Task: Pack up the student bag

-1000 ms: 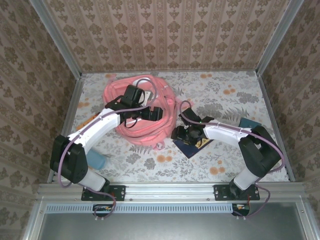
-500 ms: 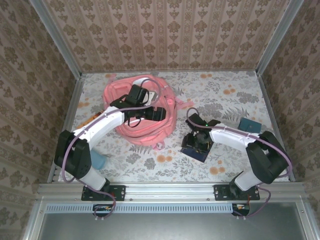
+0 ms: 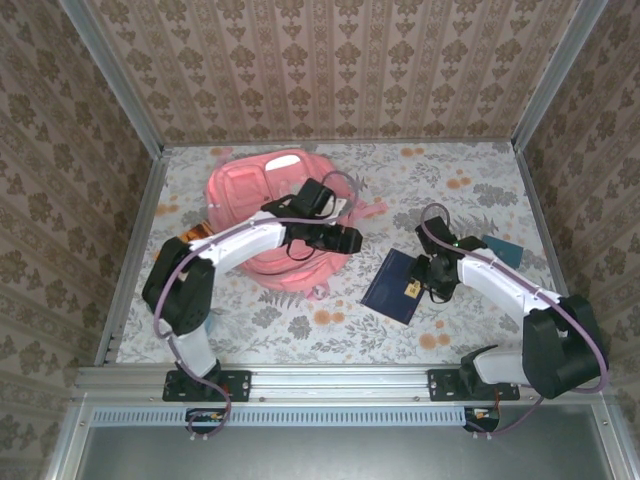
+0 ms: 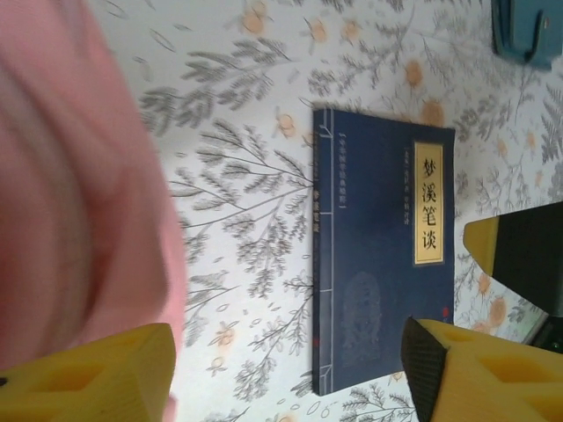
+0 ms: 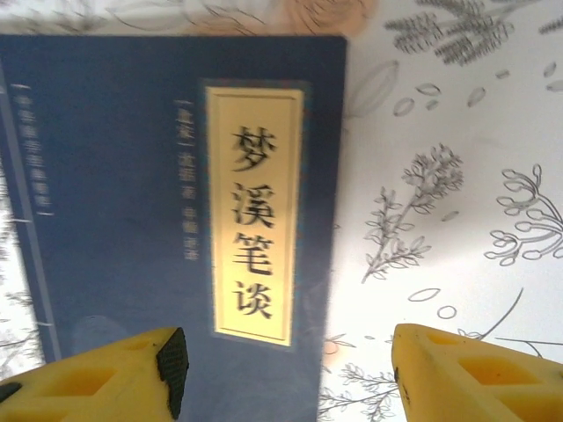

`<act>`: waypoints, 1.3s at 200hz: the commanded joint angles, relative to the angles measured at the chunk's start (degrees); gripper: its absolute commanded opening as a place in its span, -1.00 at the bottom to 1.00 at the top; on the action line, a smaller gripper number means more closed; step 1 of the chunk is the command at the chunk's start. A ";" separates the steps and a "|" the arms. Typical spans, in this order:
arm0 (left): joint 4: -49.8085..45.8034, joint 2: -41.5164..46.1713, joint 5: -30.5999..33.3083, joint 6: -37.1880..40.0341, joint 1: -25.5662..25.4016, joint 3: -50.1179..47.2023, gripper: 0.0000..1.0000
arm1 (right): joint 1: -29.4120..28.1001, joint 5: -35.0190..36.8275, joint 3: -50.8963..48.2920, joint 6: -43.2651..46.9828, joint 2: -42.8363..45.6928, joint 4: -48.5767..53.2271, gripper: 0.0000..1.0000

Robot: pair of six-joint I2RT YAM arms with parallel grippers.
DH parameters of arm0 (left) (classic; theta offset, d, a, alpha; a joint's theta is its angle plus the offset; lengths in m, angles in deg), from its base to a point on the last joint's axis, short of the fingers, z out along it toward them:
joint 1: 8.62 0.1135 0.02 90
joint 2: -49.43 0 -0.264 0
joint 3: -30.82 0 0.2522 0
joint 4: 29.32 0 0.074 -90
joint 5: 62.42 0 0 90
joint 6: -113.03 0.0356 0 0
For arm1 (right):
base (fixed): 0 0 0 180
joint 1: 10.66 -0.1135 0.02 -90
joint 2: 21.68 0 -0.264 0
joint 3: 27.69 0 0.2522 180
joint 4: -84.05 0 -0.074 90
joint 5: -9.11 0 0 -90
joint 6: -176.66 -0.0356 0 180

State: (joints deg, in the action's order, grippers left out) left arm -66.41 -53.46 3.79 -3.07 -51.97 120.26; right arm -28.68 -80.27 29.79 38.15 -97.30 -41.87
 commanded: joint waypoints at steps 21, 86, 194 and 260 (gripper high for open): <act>-1.20 -6.95 -3.24 -0.61 -3.78 5.64 0.19 | 0.80 -3.28 -2.62 -0.59 -3.17 -4.08 0.23; -4.37 -17.12 -5.79 -0.42 -6.87 11.67 -0.11 | 0.91 -4.91 -3.15 -0.36 -7.21 -6.90 0.04; -7.33 -22.93 -5.63 -0.80 -7.79 15.11 -0.48 | 0.94 -8.10 -2.25 -0.18 -6.86 -8.67 -0.14; -7.36 -24.64 -5.71 -1.09 -7.82 15.29 -0.60 | 0.36 -9.83 0.82 -0.22 -4.44 -6.78 -0.30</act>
State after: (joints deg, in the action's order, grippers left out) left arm -72.23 -75.78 -1.20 -4.01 -59.05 134.49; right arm -27.63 -86.96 27.30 38.15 -103.76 -48.82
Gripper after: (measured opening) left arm 0.205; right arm 0.366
